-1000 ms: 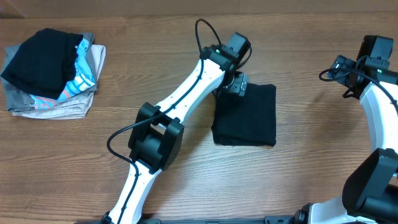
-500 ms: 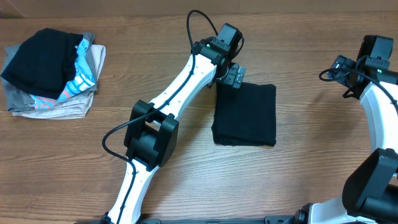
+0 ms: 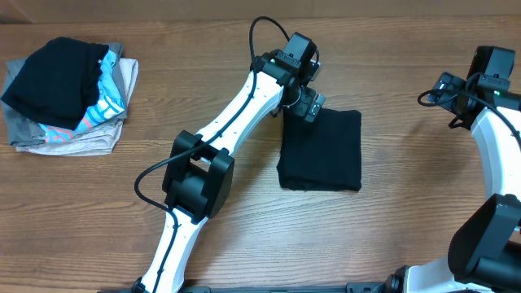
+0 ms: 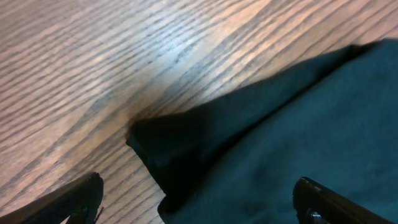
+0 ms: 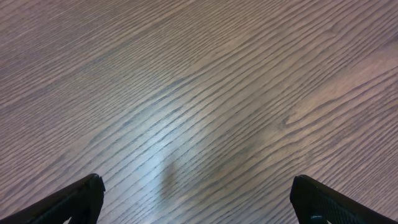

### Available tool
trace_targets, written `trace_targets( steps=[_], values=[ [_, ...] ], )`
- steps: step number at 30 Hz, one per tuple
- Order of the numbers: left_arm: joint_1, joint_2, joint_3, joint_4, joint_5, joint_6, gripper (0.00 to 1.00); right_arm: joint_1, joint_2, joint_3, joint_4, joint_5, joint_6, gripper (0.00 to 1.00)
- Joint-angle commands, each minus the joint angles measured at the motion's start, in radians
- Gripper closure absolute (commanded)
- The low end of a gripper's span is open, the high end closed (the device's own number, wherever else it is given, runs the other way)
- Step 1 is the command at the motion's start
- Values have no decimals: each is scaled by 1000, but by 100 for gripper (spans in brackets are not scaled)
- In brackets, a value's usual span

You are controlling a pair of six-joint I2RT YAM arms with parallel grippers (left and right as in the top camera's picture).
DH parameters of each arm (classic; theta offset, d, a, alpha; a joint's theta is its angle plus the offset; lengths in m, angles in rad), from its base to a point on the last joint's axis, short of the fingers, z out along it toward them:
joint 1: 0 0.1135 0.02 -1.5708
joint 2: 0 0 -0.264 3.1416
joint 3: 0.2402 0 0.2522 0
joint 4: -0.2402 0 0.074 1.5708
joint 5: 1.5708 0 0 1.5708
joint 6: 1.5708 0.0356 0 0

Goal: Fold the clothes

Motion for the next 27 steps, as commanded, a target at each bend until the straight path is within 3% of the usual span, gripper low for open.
trace_targets(
  steps=[1, 21, 27],
  values=[
    [-1, 14, -12, 6, 19, 48, 0, 2, 1, 0, 6, 9, -3, 0],
    [-1, 144, -12, 97, -48, 58, 0, 2, 1, 0, 6, 9, -3, 0],
    [-2, 144, -13, 86, -29, 57, 16, 2, 1, 0, 6, 9, -3, 0]
  ],
)
